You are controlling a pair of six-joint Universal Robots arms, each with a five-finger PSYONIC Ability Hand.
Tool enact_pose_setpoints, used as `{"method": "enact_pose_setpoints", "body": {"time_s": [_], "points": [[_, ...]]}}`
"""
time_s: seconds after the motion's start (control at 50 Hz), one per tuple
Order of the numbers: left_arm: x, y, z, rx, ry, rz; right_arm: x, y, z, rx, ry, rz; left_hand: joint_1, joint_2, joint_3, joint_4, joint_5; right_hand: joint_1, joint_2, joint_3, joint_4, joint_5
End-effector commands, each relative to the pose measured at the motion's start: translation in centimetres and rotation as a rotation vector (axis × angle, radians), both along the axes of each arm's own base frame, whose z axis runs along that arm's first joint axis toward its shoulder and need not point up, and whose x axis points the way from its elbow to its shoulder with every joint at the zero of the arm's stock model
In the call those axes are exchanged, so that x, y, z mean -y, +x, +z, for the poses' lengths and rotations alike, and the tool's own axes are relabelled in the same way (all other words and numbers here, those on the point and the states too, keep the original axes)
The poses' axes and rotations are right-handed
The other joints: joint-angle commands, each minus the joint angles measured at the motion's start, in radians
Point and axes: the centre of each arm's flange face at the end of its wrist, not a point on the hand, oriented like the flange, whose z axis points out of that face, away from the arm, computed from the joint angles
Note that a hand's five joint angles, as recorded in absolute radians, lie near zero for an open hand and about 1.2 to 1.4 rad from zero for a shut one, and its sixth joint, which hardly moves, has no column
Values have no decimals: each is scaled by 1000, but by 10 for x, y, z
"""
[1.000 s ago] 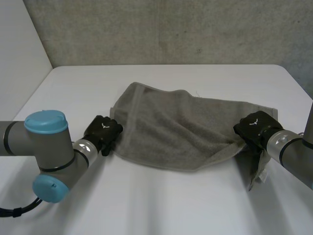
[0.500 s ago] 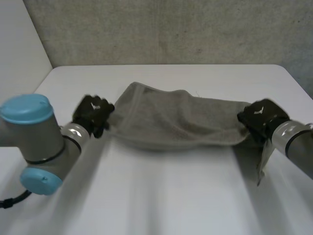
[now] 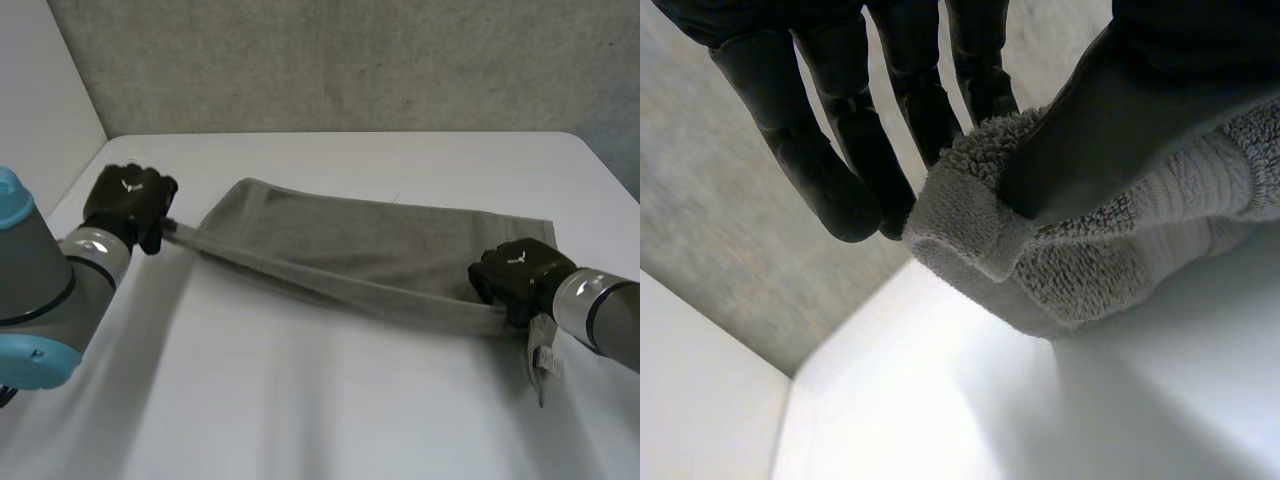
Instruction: Fold the towel.
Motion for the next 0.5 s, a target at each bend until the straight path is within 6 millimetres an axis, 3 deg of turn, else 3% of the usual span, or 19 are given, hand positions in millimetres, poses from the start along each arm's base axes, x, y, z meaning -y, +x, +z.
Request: {"method": "enact_pose_setpoints", "body": {"time_s": [0.02, 0.4, 0.46, 0.5], "points": [[2, 1, -11, 10, 28, 1, -6, -7, -10, -34, -1, -10, -14, -76, -143, -121, -255, -54, -57, -52, -51, -34], [1, 1, -13, 13, 34, -1, -7, -52, -14, -138, -1, -96, -14, -76, -143, -121, -255, 72, 69, 74, 75, 92], [0, 1, -12, 12, 32, -2, -6, -56, -16, -150, 4, -100, -14, -76, -143, -121, -255, 283, 280, 285, 287, 303], [-1, 0, -11, 10, 29, -2, -3, -59, -13, -167, -10, -99, -14, -76, -143, -121, -255, 700, 697, 702, 703, 720]]}}
